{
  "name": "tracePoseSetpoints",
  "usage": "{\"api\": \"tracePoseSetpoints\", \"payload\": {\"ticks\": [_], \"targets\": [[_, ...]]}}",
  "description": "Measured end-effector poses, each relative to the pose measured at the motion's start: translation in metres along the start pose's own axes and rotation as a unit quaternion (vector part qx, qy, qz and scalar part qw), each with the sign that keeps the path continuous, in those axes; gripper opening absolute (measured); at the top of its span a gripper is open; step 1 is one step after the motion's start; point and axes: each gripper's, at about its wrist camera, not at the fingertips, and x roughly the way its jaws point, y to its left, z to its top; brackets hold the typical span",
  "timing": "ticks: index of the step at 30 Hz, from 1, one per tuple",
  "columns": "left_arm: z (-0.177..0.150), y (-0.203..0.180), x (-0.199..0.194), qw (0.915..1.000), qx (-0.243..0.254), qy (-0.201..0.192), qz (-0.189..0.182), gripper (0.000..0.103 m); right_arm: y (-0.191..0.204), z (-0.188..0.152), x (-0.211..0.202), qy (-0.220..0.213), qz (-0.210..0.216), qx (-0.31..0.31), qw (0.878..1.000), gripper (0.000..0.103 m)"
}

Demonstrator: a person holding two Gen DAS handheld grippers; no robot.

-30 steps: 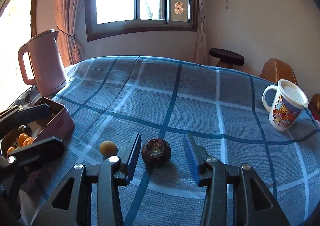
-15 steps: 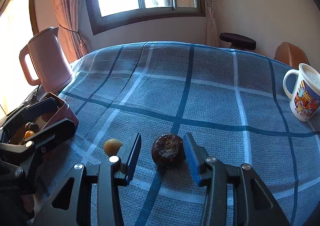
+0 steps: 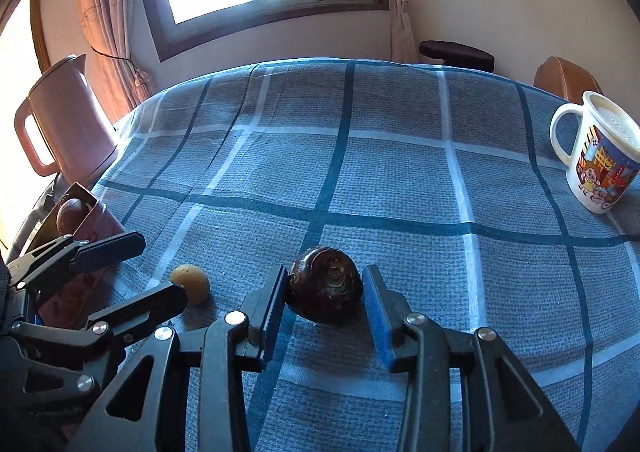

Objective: Organize fruits
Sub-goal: 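Lower the right tool around the dark brown round fruit while the left tool nears the yellow fruit, then close the right tool on the dark brown fruit while the left tool grips the small yellow fruit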

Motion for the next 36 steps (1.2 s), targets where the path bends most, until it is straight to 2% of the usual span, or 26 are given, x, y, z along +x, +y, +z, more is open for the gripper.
{"api": "tracePoseSetpoints", "payload": {"ticks": [1, 2, 3, 6, 12, 13, 14, 18, 24, 36], "targets": [[0.001, 0.001, 0.004, 0.9999, -0.001, 0.01, -0.01, 0.057, -0.001, 0.0, 0.0, -0.001, 0.003, 0.004, 1.0, 0.041], [0.001, 0.001, 0.008, 0.9996, -0.002, 0.019, -0.021, 0.047, -0.002, 0.0, 0.0, -0.001, 0.005, 0.005, 1.0, 0.041], [0.001, 0.001, 0.012, 0.9992, -0.001, 0.029, -0.028, 0.042, -0.002, 0.0, -0.001, -0.002, 0.004, 0.005, 1.0, 0.041], [0.002, 0.0, 0.022, 0.9978, -0.002, 0.052, -0.04, 0.042, 0.002, 0.0, 0.001, 0.001, 0.002, -0.005, 1.0, 0.041], [0.003, 0.001, 0.024, 0.9977, -0.004, 0.051, -0.043, 0.041, 0.003, 0.0, 0.001, 0.002, 0.004, -0.009, 1.0, 0.041], [0.003, 0.001, 0.024, 0.9977, -0.004, 0.051, -0.045, 0.038, 0.004, 0.0, 0.001, 0.002, 0.003, -0.01, 1.0, 0.041], [0.002, 0.0, 0.024, 0.9975, -0.003, 0.052, -0.047, 0.029, 0.005, 0.001, 0.001, 0.002, 0.003, -0.012, 1.0, 0.041], [0.003, 0.0, 0.023, 0.9974, -0.001, 0.048, -0.054, 0.029, 0.007, 0.001, -0.001, -0.001, 0.007, -0.019, 1.0, 0.041], [0.003, 0.004, 0.012, 0.9983, -0.01, 0.023, -0.053, 0.029, 0.011, 0.0, -0.007, -0.018, 0.005, -0.028, 0.999, 0.041], [0.002, 0.002, -0.004, 0.9993, -0.006, -0.023, -0.028, 0.029, 0.018, -0.003, -0.03, -0.075, 0.009, -0.049, 0.996, 0.041]]}}
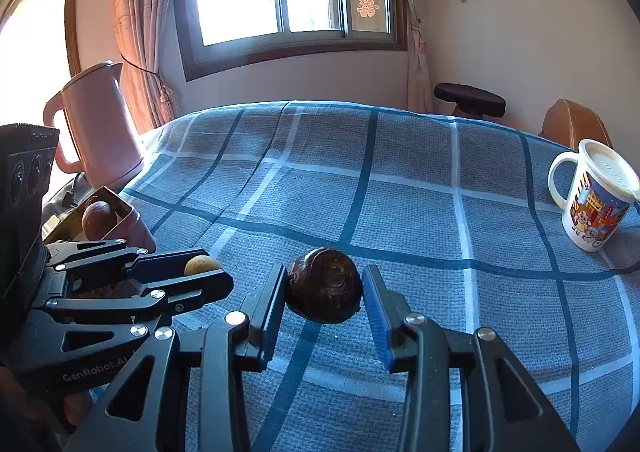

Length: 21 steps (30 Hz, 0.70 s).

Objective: Organize fruits
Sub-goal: 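Close the right tool on the dark brown fruit while the left tool grips the small yellow fruit, then lift the dark brown fruit with the right tool while the left tool lifts the yellow fruit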

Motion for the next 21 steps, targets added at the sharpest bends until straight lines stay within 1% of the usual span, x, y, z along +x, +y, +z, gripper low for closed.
{"api": "tracePoseSetpoints", "payload": {"ticks": [11, 21], "targets": [[-0.001, -0.002, -0.009, 0.9995, 0.001, -0.027, 0.013, 0.029, 0.007, 0.0, -0.014, -0.036, -0.004, -0.016, 0.999, 0.041], [-0.003, -0.009, -0.02, 0.9979, 0.016, -0.054, 0.032, 0.029, 0.009, -0.001, -0.023, -0.059, -0.007, -0.021, 0.998, 0.041]]}}
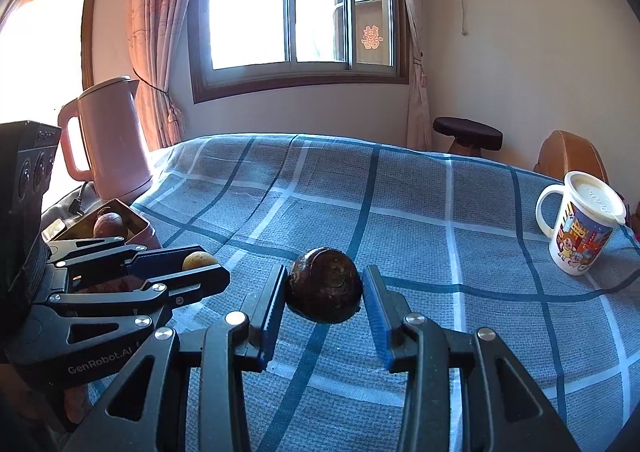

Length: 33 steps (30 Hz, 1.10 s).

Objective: Organize fruits
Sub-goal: 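Lift the dark brown fruit with the right tool while the left tool lifts the yellow fruit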

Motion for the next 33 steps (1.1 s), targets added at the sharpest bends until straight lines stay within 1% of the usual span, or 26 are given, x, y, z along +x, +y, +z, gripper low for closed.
{"api": "tracePoseSetpoints", "payload": {"ticks": [13, 33], "targets": [[-0.004, -0.003, -0.012, 0.9996, 0.01, -0.022, 0.014, 0.029, 0.003, -0.001, -0.01, -0.026, -0.008, -0.01, 1.0, 0.041], [-0.008, -0.009, -0.03, 0.9972, 0.023, -0.06, 0.036, 0.029, 0.012, -0.005, -0.029, -0.064, -0.006, -0.025, 0.998, 0.041]]}}
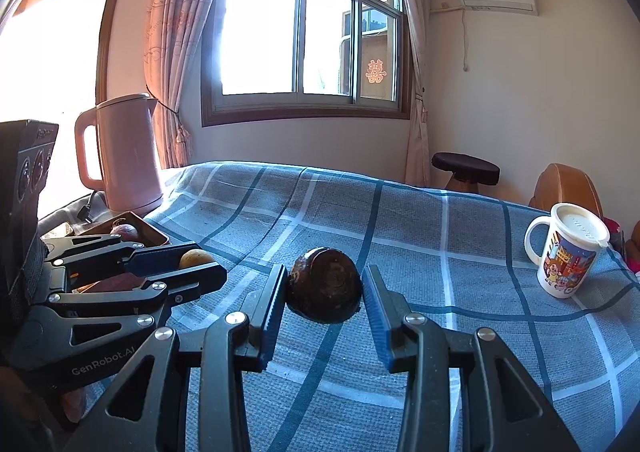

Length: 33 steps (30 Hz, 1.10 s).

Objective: Organize fruits
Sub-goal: 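Lift the dark brown fruit with the right tool while the left tool lifts the yellow fruit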

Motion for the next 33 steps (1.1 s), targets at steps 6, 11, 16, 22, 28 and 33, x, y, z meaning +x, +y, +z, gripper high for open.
{"api": "tracePoseSetpoints", "payload": {"ticks": [6, 11, 16, 22, 28, 33], "targets": [[-0.001, 0.001, -0.005, 0.9999, -0.001, -0.011, 0.003, 0.029, 0.003, 0.0, -0.004, -0.01, -0.001, -0.003, 1.0, 0.041], [-0.001, 0.001, -0.009, 0.9998, 0.0, -0.019, 0.007, 0.029, 0.004, -0.001, -0.008, -0.017, -0.002, -0.003, 1.0, 0.041], [-0.002, 0.001, -0.011, 0.9997, -0.002, -0.024, 0.009, 0.029, 0.005, -0.001, -0.011, -0.023, -0.002, -0.003, 1.0, 0.041], [-0.003, 0.002, -0.017, 0.9995, 0.004, -0.029, 0.012, 0.029, 0.008, -0.002, -0.015, -0.029, -0.001, -0.002, 1.0, 0.041], [-0.006, 0.004, -0.023, 0.9994, 0.004, -0.033, 0.013, 0.029, 0.011, -0.003, -0.018, -0.034, 0.003, -0.003, 0.999, 0.041], [-0.009, 0.008, -0.032, 0.9991, 0.002, -0.039, 0.017, 0.029, 0.017, -0.003, -0.019, -0.035, 0.009, -0.005, 0.999, 0.041]]}}
